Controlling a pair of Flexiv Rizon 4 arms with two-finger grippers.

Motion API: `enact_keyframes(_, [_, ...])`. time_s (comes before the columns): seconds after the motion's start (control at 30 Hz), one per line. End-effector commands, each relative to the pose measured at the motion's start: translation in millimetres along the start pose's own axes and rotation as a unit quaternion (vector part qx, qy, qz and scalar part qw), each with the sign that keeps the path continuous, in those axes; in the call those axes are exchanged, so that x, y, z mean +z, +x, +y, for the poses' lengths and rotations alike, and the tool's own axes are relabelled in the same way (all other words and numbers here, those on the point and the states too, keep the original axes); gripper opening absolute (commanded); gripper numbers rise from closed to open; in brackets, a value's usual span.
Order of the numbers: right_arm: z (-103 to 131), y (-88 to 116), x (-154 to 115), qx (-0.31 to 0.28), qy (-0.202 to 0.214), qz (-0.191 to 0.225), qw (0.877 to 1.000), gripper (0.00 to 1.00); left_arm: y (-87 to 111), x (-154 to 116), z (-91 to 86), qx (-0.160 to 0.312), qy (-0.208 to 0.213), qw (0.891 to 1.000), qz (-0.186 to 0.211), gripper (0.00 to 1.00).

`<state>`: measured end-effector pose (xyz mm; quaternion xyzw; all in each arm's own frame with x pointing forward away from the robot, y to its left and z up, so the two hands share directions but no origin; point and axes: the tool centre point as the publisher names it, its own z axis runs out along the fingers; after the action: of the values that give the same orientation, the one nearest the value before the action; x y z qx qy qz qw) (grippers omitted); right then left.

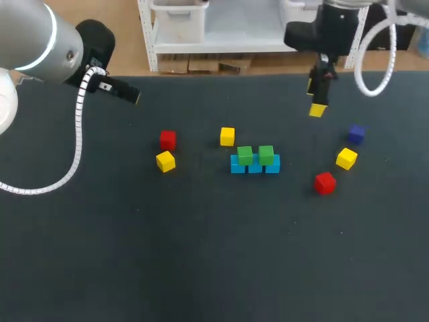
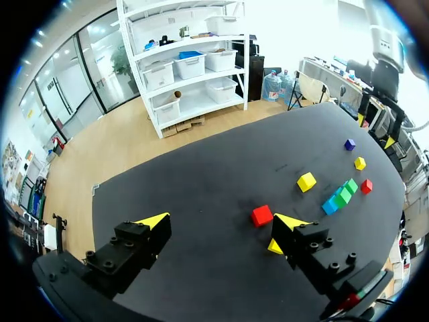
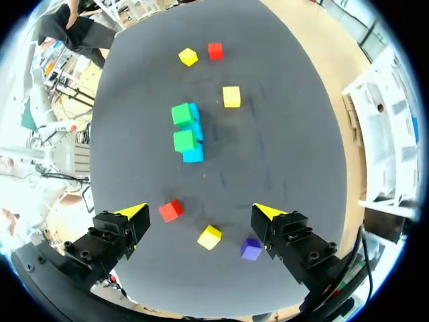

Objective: Place the blue cubes, place green cubes on the blue cubes, place the yellow cubes on the green cubes, then place the red cubes on the yellow cubes, and place purple cube on the red cubes.

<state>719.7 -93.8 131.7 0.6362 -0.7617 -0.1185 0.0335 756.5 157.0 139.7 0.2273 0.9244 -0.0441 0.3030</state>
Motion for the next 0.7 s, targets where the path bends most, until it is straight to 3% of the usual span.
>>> enact_keyframes(0.03, [11.2,18.6,-0.2,0.014,0.248,-0.064,0.967,1.00,-0.2,0.0,0.0,0.000,0.000,1.000,0.000,1.00])
enact_keyframes(0.33, [17.2,41.5,-2.4,0.036,0.257,-0.066,0.964,1.00,-0.2,0.0,0.0,0.000,0.000,1.000,0.000,1.00])
enact_keyframes(0.6, [31.9,52.3,-1.6,0.049,0.334,-0.045,0.940,1.00,-0.2,0.0,0.0,0.000,0.000,1.000,0.000,1.00])
enact_keyframes(0.7, [31.0,54.3,1.7,0.056,0.325,-0.040,0.943,1.00,-0.2,0.0,0.0,0.000,0.000,1.000,0.000,1.00])
